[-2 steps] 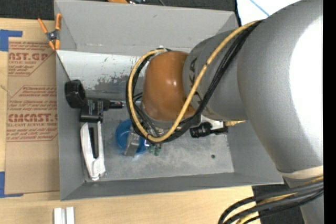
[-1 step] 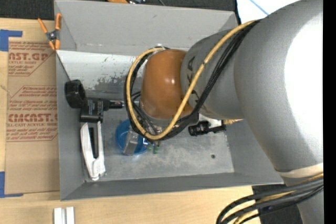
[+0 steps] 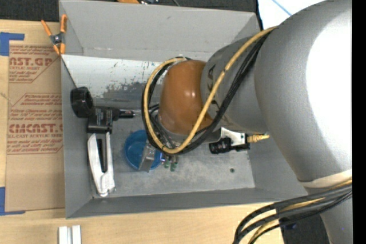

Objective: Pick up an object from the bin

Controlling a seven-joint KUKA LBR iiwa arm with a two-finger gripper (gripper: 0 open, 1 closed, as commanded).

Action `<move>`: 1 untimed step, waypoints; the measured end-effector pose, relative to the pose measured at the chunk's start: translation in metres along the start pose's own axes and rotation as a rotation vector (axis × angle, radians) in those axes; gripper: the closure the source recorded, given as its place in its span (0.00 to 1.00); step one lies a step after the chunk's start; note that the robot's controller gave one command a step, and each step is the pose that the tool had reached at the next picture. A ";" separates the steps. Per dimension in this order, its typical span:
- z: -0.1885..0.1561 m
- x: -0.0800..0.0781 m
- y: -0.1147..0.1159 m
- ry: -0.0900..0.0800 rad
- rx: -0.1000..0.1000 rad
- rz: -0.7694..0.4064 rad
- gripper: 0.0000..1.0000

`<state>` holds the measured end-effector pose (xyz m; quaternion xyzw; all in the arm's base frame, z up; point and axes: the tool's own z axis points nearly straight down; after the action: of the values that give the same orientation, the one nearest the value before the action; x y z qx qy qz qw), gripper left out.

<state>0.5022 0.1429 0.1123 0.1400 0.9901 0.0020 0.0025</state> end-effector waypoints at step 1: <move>-0.015 0.003 -0.001 -0.002 -0.001 -0.029 1.00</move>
Offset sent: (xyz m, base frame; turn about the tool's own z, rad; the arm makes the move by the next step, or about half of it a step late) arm -0.0033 -0.0010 -0.0201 0.0386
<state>0.4988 0.1426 0.1272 0.1255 0.9921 0.0022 0.0036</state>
